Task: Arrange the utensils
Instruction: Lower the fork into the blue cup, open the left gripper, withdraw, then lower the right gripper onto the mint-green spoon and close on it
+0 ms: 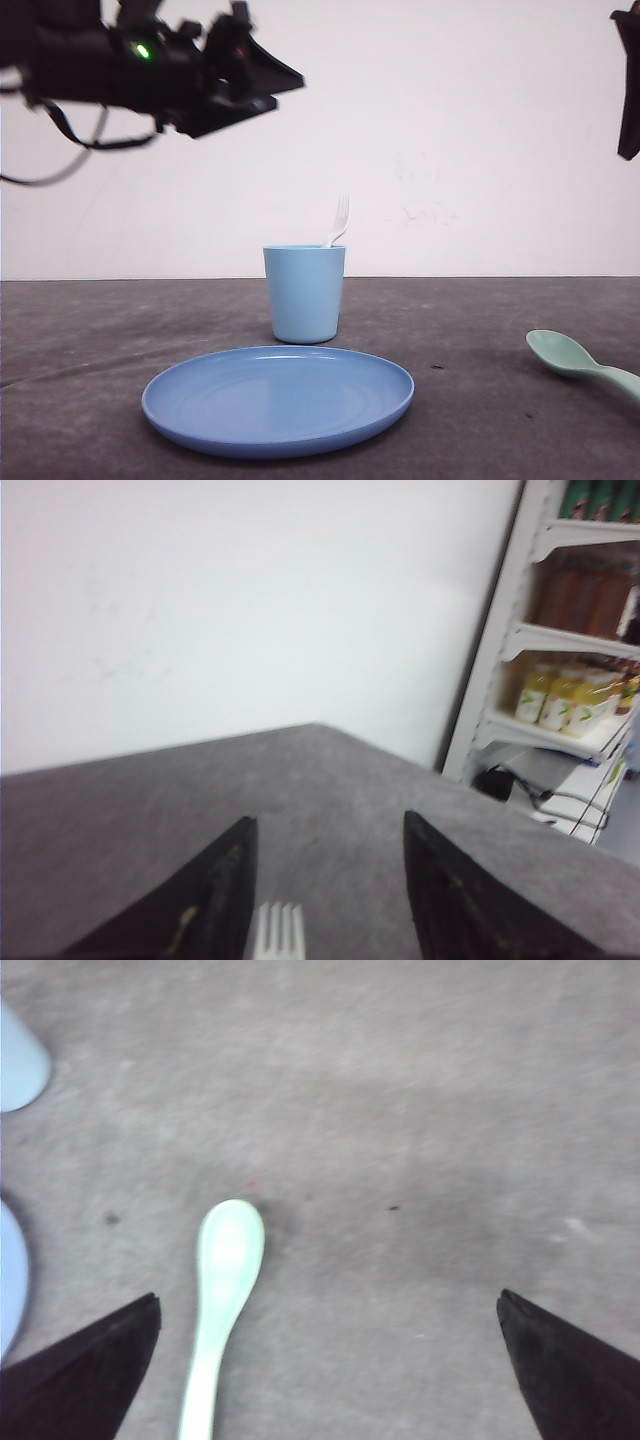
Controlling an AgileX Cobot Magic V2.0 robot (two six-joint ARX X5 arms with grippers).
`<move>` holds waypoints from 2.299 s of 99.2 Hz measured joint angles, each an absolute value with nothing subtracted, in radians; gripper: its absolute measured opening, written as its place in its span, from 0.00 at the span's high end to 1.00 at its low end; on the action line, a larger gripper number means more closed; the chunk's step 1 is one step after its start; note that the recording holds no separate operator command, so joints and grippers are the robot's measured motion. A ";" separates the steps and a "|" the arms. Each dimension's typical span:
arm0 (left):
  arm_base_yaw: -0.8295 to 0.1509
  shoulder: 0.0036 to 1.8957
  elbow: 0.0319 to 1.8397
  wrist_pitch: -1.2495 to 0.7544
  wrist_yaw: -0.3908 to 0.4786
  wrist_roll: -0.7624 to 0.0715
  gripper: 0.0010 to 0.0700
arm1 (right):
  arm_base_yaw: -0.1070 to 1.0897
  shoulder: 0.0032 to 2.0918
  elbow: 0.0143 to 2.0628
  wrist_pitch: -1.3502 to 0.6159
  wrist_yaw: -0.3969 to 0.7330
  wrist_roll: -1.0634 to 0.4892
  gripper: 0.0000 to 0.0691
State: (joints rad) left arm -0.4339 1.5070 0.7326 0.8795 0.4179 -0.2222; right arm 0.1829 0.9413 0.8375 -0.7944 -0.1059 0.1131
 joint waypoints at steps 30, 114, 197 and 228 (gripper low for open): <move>-0.297 1.142 0.733 0.224 0.223 -0.097 0.62 | 0.312 1.103 0.838 -0.773 -0.100 0.166 0.02; -0.079 0.804 0.732 -0.471 0.069 -0.019 0.62 | 0.474 1.425 0.838 -0.585 0.034 0.310 0.12; -0.079 0.804 0.732 -0.467 0.070 -0.019 0.62 | 0.484 1.498 0.838 -0.534 0.068 0.376 0.35; -0.079 0.804 0.732 -0.466 0.070 -0.019 0.62 | 0.484 1.504 0.838 -0.534 0.075 0.376 0.45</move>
State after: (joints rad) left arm -0.0788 0.8040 0.7322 -0.4660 0.0704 -0.0189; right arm 0.4835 1.5040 0.8375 -0.5343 0.0753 0.3756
